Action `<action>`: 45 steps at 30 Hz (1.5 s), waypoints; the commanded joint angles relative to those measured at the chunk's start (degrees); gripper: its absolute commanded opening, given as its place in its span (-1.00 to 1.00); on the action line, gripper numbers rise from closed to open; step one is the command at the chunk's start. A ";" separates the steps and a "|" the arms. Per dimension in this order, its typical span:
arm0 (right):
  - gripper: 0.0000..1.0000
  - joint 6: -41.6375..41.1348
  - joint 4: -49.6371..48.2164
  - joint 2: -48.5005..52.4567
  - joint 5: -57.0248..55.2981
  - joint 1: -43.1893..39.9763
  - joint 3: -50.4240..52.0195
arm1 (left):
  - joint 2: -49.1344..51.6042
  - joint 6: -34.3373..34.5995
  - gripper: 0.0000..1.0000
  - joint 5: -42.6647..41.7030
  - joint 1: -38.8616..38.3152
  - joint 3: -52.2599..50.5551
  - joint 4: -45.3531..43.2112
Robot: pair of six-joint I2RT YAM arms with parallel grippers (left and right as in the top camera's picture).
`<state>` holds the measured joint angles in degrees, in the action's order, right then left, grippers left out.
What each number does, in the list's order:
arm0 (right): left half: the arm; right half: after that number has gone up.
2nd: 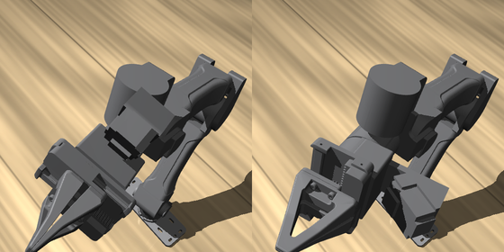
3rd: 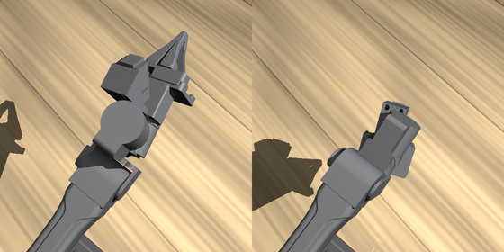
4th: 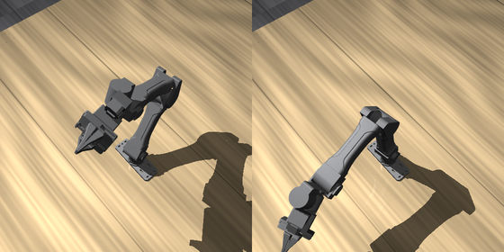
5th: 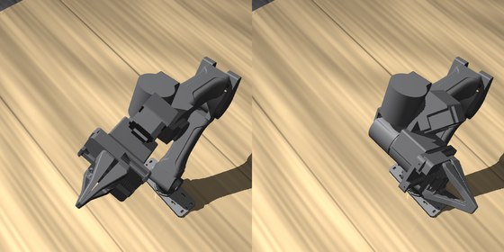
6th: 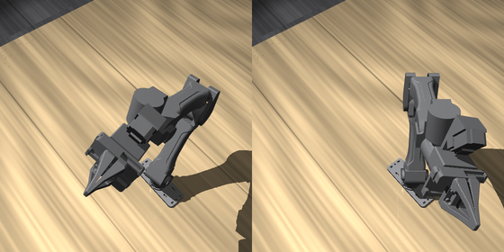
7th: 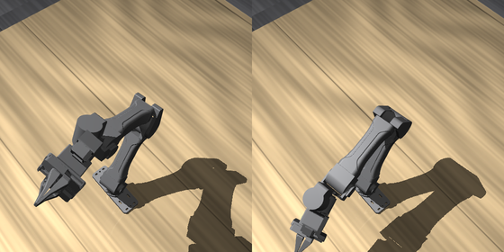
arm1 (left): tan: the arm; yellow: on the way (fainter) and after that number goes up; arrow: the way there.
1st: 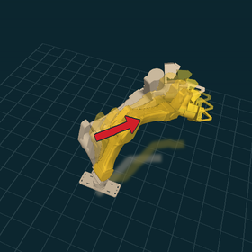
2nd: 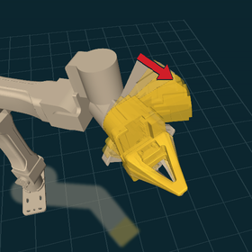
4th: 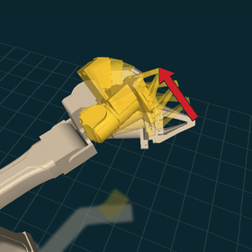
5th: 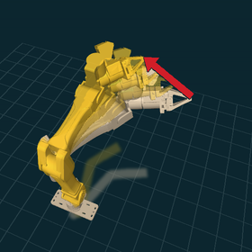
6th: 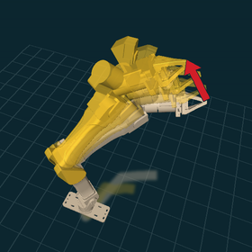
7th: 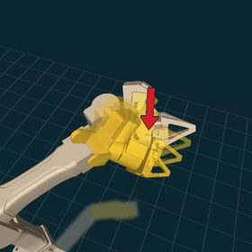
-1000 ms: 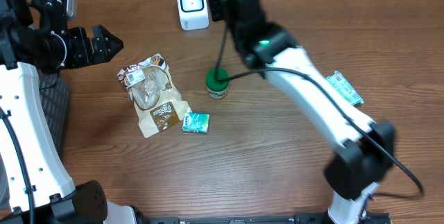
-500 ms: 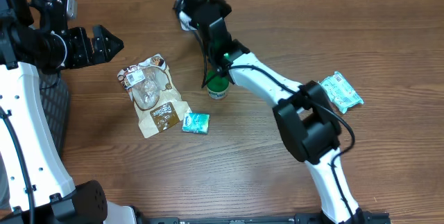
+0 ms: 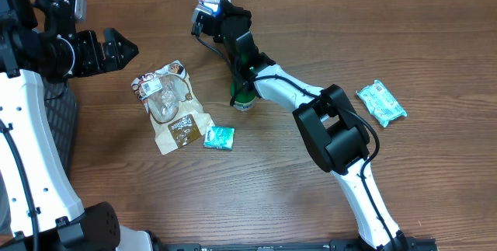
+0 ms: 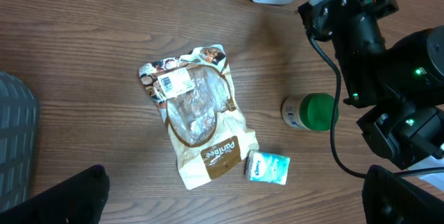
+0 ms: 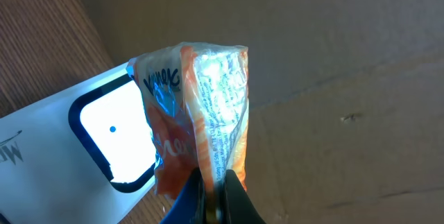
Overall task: Scan the item barcode
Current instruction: 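Carry the orange box right and drop it on the mint-green packet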
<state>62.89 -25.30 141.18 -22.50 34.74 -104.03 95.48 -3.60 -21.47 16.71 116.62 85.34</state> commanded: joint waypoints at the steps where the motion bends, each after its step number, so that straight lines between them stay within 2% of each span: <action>1: -0.92 0.20 -0.33 0.17 0.52 -0.26 -0.57 | -0.61 -1.14 0.99 -0.57 0.04 0.74 -0.11; 6: -0.92 0.20 -0.98 0.17 -0.39 -0.24 -0.57 | -0.61 -1.14 0.99 -0.57 0.04 0.74 -0.09; 11: -0.92 -0.17 -6.10 -1.14 -1.88 0.13 -0.57 | -0.61 -1.14 0.99 -0.57 0.04 0.74 -0.09; 16: -0.92 -11.17 -0.81 -7.61 -2.08 0.35 -0.57 | -0.61 -1.14 0.99 -0.57 0.04 0.74 -0.09; 20: -0.92 -24.33 9.42 -15.67 -1.73 0.35 -0.57 | -0.61 -1.14 0.99 -0.57 0.04 0.74 -0.11; 22: -0.92 -33.62 15.87 -20.26 -0.09 -0.07 -0.57 | -0.61 -1.14 0.99 -0.57 0.04 0.74 -0.11; 24: -0.92 -43.82 24.52 -25.27 4.28 -1.25 -0.57 | -0.61 -1.14 0.99 -0.57 0.04 0.74 -0.11; 30: -0.92 -64.04 49.55 -35.41 14.86 -6.97 -0.57 | -0.61 -1.14 0.99 -0.57 0.04 0.74 -0.11; 31: -0.92 -65.92 51.91 -36.02 14.91 -7.67 -0.57 | -0.61 -1.14 0.99 -0.57 0.04 0.74 -0.11; 32: -0.92 -71.14 58.71 -37.44 14.93 -10.01 -0.57 | -0.61 -1.14 0.99 -0.57 0.04 0.74 -0.11; 37: -0.92 -85.59 80.67 -38.14 14.88 -18.23 -0.13 | -0.61 -1.14 0.99 -0.57 0.02 0.74 -0.11; 39: -0.92 -90.12 86.16 -38.07 13.92 -21.70 2.01 | -0.61 -1.14 0.99 -0.57 0.04 0.74 -0.11; 40: -0.92 -95.62 88.50 -37.99 11.80 -26.38 7.48 | -0.61 -1.14 0.99 -0.57 0.04 0.74 -0.09; 45: -0.92 -97.44 84.37 -37.99 12.13 -33.18 18.43 | -0.61 -1.14 0.99 -0.57 0.04 0.74 -0.11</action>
<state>-29.17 60.55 103.09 -9.19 5.48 -90.72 95.48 -3.60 -21.47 16.71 116.64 85.36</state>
